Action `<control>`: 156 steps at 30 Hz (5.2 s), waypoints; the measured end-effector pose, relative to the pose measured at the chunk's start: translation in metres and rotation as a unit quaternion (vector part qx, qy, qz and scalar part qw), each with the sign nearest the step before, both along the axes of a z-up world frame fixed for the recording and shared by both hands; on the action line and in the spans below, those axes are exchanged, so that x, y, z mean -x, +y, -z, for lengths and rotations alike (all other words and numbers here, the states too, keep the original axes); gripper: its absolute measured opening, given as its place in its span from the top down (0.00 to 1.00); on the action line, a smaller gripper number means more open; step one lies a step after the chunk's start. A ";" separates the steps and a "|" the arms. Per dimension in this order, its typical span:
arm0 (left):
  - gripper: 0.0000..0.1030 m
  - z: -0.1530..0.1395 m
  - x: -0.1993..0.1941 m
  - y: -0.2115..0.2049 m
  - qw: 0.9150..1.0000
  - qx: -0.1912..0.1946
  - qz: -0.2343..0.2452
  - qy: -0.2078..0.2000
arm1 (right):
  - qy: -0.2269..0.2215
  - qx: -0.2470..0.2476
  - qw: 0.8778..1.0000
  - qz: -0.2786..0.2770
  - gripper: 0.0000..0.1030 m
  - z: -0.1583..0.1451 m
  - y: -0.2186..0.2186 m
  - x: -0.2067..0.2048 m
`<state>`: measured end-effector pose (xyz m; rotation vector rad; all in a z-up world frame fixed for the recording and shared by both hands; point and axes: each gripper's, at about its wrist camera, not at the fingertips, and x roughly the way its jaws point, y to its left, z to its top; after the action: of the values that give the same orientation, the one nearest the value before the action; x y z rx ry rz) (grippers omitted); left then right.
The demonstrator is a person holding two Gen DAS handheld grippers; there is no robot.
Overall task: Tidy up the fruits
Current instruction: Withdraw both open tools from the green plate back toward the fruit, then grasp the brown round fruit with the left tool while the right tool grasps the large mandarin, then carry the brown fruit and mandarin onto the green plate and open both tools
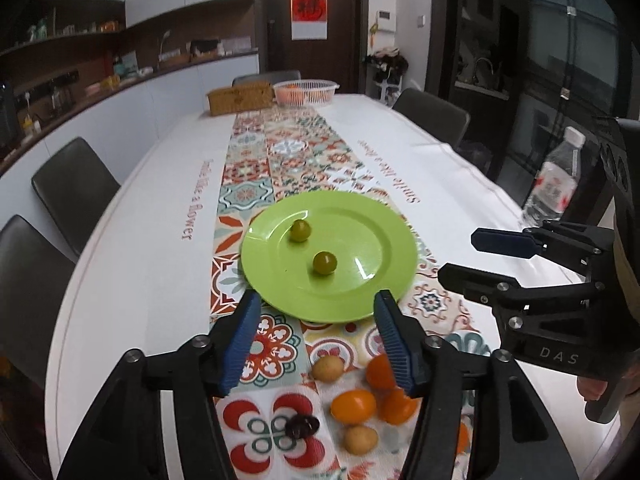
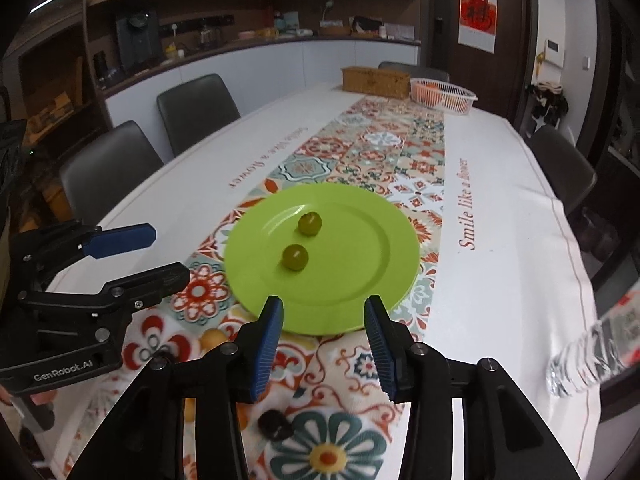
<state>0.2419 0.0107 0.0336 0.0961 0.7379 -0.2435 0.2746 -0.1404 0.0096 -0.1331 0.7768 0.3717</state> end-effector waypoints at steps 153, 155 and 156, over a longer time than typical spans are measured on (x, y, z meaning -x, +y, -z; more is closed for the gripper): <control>0.73 0.004 0.027 -0.011 0.999 0.015 0.032 -0.002 | -0.025 -0.031 0.999 -0.024 0.59 0.001 -0.001 0.044; 0.73 0.003 0.020 -0.011 0.999 0.016 0.034 0.001 | -0.023 -0.029 0.999 -0.022 0.59 0.001 -0.001 0.033; 0.73 0.003 0.015 -0.011 0.999 0.015 0.036 0.004 | -0.023 -0.028 0.999 -0.020 0.59 0.001 0.000 0.031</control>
<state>0.2272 0.0000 0.0302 0.0925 0.7385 -0.3240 0.2438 -0.1405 0.0086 -0.1040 0.7185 0.4262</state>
